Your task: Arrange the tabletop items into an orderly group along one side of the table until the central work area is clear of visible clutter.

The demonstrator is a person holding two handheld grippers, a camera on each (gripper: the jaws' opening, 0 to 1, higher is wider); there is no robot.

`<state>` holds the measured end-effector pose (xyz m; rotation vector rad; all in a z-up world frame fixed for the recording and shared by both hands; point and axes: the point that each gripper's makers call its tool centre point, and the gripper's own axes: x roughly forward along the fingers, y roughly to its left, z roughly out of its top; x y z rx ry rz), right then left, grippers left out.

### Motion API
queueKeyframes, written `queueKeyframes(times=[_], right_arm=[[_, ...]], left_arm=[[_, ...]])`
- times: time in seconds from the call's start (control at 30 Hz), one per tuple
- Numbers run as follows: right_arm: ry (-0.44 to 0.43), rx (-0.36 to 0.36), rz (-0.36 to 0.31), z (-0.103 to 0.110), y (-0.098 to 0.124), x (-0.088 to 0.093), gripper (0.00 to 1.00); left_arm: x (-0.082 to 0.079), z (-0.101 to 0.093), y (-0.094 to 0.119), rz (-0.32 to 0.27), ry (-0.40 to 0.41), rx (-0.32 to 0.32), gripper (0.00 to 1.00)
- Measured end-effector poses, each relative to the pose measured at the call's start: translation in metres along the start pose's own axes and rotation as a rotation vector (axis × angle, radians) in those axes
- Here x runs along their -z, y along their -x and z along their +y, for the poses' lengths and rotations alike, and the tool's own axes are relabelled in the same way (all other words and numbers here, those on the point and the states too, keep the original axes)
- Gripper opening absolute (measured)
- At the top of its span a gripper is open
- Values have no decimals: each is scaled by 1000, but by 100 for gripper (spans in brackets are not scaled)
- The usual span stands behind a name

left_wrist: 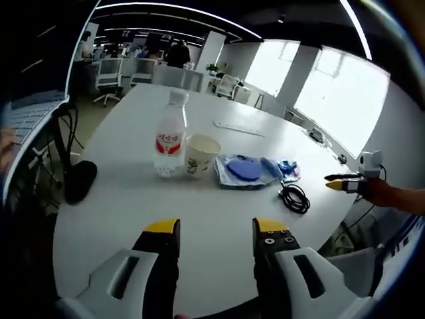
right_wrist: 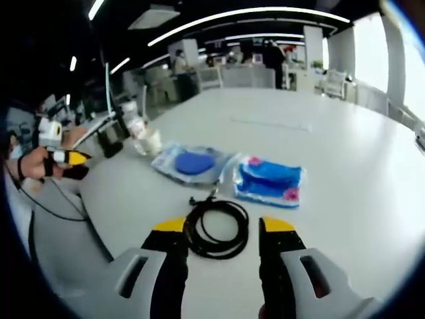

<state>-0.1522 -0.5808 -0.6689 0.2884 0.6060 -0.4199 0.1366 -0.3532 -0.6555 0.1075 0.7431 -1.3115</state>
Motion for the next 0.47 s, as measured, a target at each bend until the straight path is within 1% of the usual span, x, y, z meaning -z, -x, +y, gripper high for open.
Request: queueKeyframes(times=[0.13, 0.27, 0.37, 0.47], right_arm=[[-13, -11, -2, 12, 5, 12, 45], [-28, -17, 24, 24, 3, 26, 46], [-55, -21, 18, 29, 3, 28, 46], [-62, -23, 22, 31, 2, 30, 46]], left_arm=[[8, 2, -1, 8, -8, -10, 44], [13, 2, 1, 10, 0, -19, 44], [14, 3, 2, 11, -8, -22, 44], [13, 4, 3, 9, -6, -22, 44]])
